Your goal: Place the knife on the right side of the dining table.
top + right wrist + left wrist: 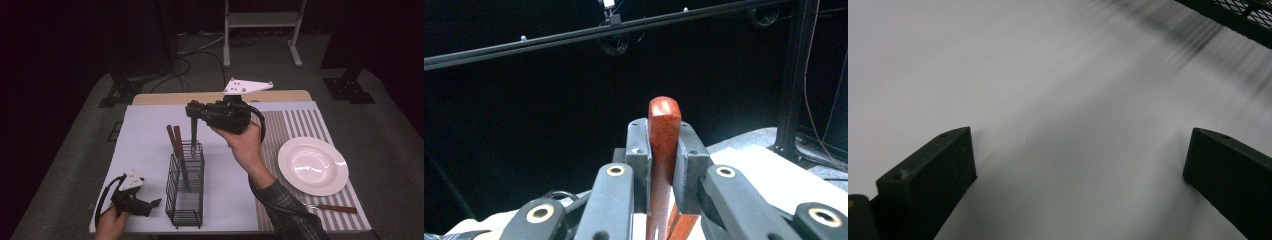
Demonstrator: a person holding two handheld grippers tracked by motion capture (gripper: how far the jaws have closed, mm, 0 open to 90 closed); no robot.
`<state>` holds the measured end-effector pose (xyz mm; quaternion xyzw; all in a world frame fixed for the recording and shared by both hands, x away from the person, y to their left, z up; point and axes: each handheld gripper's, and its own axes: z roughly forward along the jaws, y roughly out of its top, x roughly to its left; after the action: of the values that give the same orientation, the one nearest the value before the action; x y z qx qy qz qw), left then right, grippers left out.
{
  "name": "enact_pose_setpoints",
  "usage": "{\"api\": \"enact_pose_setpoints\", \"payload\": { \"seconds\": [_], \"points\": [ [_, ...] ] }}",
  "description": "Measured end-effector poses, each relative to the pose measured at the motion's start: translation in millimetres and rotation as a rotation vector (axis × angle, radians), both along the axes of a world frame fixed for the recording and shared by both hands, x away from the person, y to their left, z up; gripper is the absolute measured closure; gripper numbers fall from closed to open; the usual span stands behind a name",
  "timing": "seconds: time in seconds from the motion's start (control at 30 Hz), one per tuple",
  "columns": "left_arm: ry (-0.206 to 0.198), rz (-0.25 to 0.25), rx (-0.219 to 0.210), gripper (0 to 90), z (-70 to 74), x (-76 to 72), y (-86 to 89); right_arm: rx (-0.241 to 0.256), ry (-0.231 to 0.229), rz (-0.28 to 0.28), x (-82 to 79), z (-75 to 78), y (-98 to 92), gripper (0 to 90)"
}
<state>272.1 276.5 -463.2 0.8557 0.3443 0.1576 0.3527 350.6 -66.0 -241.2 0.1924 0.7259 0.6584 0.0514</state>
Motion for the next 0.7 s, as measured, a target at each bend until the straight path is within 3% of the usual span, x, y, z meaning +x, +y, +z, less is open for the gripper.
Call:
{"api": "enact_pose_setpoints", "payload": {
  "seconds": [0.43, 0.7],
  "points": [
    [0.0, -0.001, 0.0, 0.0, 0.0, 0.0, 0.1, 0.019, -0.01, -0.047, 2.5, 8.9, -22.0, 79.6],
    [0.0, 0.0, -0.001, 0.0, 0.0, 0.0, 0.0, 0.021, -0.011, -0.107, 4.9, 9.2, -44.5, 79.6]
  ]
}}
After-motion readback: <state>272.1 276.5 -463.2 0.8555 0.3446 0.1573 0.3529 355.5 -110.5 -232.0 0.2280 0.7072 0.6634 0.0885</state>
